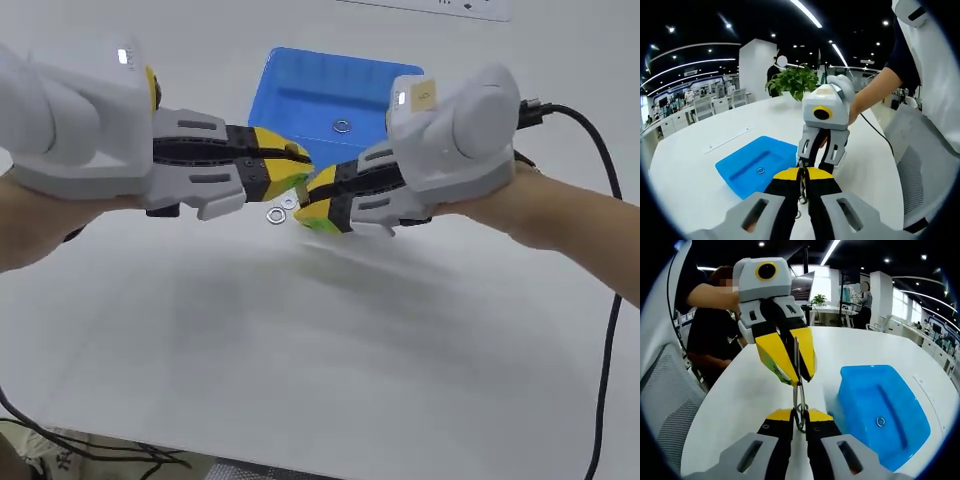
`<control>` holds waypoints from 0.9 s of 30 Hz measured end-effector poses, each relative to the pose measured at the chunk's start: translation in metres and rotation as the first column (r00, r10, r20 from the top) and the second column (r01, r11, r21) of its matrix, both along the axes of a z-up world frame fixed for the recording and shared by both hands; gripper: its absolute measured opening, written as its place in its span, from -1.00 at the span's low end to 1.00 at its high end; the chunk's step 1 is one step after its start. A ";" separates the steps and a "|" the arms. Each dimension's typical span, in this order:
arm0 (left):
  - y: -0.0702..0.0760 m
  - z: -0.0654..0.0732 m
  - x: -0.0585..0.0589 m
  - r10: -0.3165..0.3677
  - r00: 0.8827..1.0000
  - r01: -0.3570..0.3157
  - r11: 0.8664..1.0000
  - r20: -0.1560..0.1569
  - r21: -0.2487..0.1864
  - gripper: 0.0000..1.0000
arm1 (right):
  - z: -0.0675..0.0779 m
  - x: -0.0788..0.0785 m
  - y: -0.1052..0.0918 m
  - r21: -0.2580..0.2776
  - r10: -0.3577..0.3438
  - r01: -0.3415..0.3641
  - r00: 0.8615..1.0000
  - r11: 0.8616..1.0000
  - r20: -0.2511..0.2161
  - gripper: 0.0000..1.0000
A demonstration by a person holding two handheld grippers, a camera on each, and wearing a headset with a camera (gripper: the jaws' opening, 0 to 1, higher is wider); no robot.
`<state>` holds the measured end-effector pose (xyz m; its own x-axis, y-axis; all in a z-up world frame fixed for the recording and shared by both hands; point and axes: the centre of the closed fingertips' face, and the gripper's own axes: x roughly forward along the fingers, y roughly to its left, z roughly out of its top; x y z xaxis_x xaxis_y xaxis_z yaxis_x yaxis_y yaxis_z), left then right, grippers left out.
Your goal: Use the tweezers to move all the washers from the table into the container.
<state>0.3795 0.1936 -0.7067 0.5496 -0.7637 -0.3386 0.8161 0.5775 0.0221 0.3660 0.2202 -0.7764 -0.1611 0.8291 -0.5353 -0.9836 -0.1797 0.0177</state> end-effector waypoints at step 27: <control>0.002 0.020 -0.003 0.051 0.997 -0.048 0.996 0.053 -0.072 -0.24 | 0.020 0.000 -0.005 0.075 -0.084 0.089 0.995 0.993 -0.060 -0.82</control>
<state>0.3766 0.1953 -0.6862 0.6037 -0.7561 -0.2527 0.7851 0.6189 0.0238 0.3665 0.2155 -0.7562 -0.1150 0.8798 -0.4613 -0.9933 -0.0968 0.0630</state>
